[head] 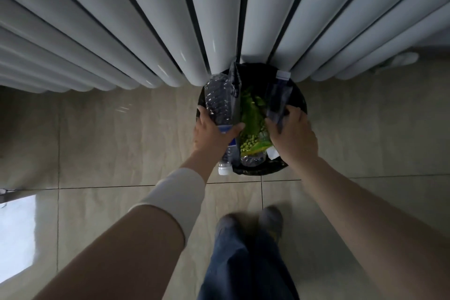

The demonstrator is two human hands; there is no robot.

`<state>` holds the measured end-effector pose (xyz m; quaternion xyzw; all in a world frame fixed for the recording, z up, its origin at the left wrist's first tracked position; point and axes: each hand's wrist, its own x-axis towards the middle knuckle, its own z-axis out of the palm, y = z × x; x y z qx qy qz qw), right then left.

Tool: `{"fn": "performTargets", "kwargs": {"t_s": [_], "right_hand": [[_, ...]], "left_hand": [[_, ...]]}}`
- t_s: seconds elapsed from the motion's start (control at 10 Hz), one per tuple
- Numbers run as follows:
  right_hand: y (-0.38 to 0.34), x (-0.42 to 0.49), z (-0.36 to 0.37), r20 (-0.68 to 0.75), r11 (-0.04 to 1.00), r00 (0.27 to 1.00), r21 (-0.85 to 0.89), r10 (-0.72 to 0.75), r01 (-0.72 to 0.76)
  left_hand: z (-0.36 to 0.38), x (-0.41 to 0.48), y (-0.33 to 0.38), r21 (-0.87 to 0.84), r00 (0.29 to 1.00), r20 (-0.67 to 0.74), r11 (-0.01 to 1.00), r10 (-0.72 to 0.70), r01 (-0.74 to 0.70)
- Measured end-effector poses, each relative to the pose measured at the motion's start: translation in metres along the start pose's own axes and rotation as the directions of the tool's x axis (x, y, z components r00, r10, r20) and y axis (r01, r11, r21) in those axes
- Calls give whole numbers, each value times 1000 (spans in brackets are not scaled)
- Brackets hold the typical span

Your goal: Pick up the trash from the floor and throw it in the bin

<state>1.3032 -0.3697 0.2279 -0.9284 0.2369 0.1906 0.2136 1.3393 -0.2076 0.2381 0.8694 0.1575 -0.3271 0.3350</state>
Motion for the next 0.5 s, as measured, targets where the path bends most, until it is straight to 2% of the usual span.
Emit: {"fn": "performTargets", "kwargs": {"t_s": [0.1, 0.2, 0.3, 0.4, 0.5], "right_hand": [[2, -12, -23, 8, 983, 996, -163, -87, 87], [-7, -24, -49, 52, 946, 985, -276, -162, 170], [-13, -44, -71, 128, 889, 966, -380, -225, 257], [-27, -83, -82, 271, 850, 938, -420, -215, 316], [-16, -154, -92, 420, 786, 877, -451, -232, 424]], "left_hand": [[-12, -17, 7, 196, 997, -27, 979, 68, -61], [-27, -37, 25, 434, 969, -62, 881, 238, -188], [-34, -64, 36, 606, 940, -3, 749, 340, -269], [-36, -98, 34, 692, 942, 62, 666, 330, -279], [-28, -155, -2, 733, 953, 196, 610, 232, -299]]}}
